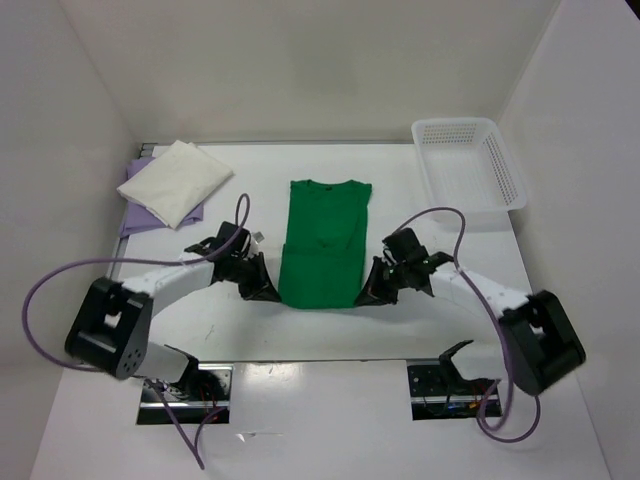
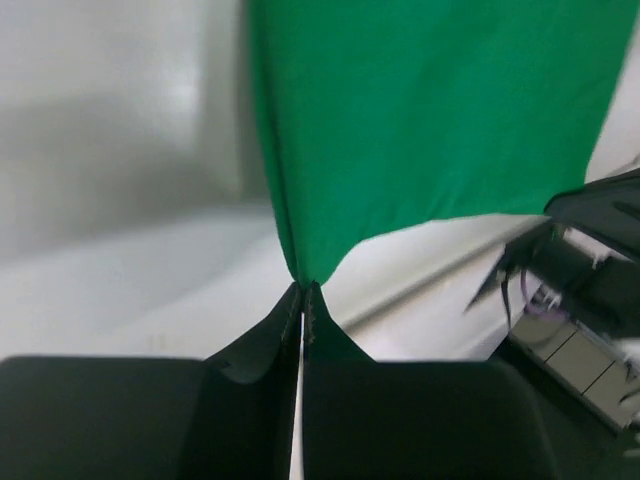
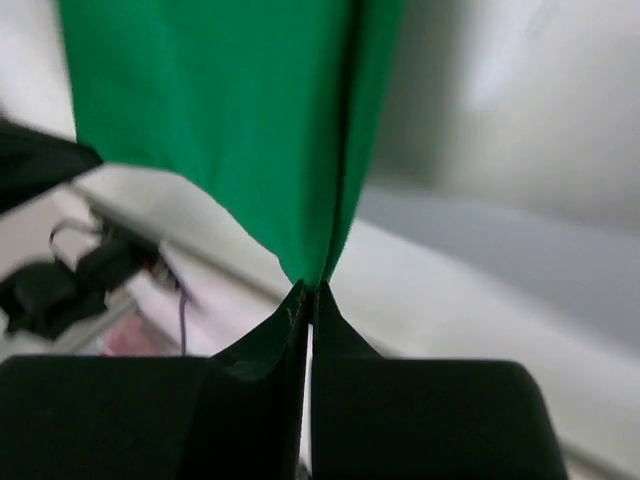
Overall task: Fold and stack the t-shirts
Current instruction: Grab one side of the 2/3 rectangular tshirt with both arms, then fold the long partially folded tshirt into a neat square
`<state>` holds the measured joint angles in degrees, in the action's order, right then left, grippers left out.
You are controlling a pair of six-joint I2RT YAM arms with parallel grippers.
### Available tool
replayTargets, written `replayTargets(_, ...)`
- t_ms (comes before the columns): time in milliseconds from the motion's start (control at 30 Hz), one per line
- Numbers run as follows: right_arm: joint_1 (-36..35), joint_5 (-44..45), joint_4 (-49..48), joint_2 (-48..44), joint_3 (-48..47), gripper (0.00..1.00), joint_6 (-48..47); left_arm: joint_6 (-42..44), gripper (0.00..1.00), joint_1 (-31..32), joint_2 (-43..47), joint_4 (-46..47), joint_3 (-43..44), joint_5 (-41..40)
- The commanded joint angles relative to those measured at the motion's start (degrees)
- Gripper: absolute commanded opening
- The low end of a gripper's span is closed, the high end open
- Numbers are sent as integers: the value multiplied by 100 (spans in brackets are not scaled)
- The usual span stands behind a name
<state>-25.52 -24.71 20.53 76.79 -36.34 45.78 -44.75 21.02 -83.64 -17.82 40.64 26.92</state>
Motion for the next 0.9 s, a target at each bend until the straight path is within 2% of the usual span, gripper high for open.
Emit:
replayTargets(0, -384, -254, 1100, -1155, 215, 0, 606, 319, 0, -10, 970, -1465, -100, 367)
replayTargets(33, -384, -254, 1302, -1410, 276, 0, 608, 318, 0, -10, 1390, -1652, -40, 437)
replayTargets(100, -130, -306, 1760, -1841, 93, 0, 608, 248, 0, -115, 1587, -2143, 302, 437)
replayTargets(167, 290, -446, 1840, -1704, -355, 0, 231, 248, 0, -185, 1465, -2234, 1005, 437)
replayTargets(200, 397, -447, 1840, -1329, -565, 0, 73, 248, 0, -290, 1368, -2078, 1242, 437)
replayTargets(267, 643, -325, 1744, -835, -1338, 0, -419, 248, 0, -396, 982, -1649, 1926, 437)
replayTargets(433, 987, 185, 1014, 1299, -3157, 0, -1289, 248, 0, -923, -555, -576, 2834, 174)
replayTargets(467, 1074, 247, 1014, 1634, -3743, 0, -1378, 248, 0, -924, -1071, -469, 3027, 243)
replayTargets(533, 1207, 308, 952, 2379, -4169, 0, -1431, 248, 0, -924, -1513, -276, 3694, 121)
replayTargets(600, 1285, 309, 952, 2647, -4669, 0, -1431, 248, 0, -924, -2022, -213, 4142, 60)
replayTargets(733, 1515, 431, 900, 3060, -4874, 0, -1493, 55, 0, -872, -2692, -46, 5073, -20)
replayTargets(867, 1716, 598, 804, 3184, -4717, 0, -1563, -7, 0, -818, -3508, 147, 5533, -89)
